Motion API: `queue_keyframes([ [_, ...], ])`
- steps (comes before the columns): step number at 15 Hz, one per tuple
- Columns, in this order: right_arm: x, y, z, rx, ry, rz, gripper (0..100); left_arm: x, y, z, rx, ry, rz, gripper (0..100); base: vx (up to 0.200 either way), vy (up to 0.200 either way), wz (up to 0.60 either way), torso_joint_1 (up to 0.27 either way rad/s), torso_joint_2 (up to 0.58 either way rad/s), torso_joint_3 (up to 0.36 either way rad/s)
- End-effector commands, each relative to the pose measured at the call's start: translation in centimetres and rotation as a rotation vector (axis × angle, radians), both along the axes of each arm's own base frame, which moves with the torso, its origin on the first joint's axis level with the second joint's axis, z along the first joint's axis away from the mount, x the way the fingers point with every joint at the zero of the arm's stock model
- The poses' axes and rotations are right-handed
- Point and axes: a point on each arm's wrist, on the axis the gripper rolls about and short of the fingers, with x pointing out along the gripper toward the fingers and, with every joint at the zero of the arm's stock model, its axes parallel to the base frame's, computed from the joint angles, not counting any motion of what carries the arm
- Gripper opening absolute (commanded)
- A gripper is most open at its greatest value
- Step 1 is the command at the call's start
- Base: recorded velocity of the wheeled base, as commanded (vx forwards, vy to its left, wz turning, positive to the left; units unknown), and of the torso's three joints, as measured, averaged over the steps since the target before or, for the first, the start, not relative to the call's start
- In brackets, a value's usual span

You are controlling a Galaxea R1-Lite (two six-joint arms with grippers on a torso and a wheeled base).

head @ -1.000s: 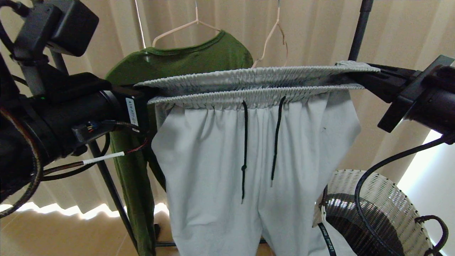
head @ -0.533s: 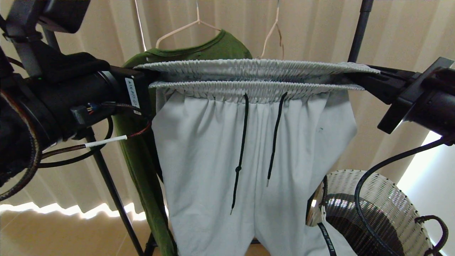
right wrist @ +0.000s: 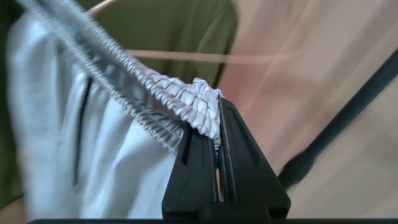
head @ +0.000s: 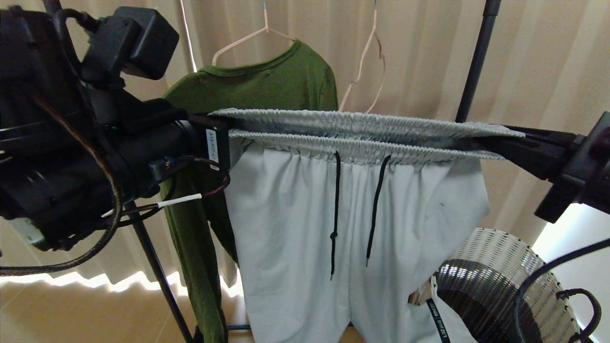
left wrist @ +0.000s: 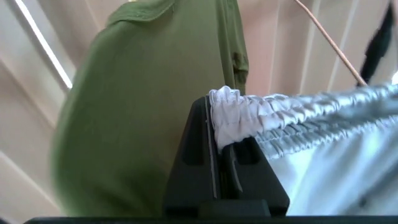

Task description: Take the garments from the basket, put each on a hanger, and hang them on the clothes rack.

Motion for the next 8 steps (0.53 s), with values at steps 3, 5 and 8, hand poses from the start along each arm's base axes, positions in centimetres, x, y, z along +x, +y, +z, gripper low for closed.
queue_keyframes([
  [3, -4.2, -0.5, 0.8, 0.149, 0.103, 0.125, 0, 3.1, -1.8, -1.3, 0.015, 0.018, 0.024, 0, 0.000, 0.000, 0.00, 0.000, 0.00, 0.000],
  [5, -4.3, -0.5, 0.6, 0.146, 0.115, 0.127, 0, 3.5, -2.1, -1.2, 0.013, 0.016, 0.024, 0, 0.000, 0.000, 0.00, 0.000, 0.00, 0.000],
  [8, -4.2, -0.4, 0.5, 0.142, 0.122, 0.124, 0, 3.5, -2.1, -1.2, 0.013, 0.016, 0.024, 0, 0.000, 0.000, 0.00, 0.000, 0.00, 0.000],
])
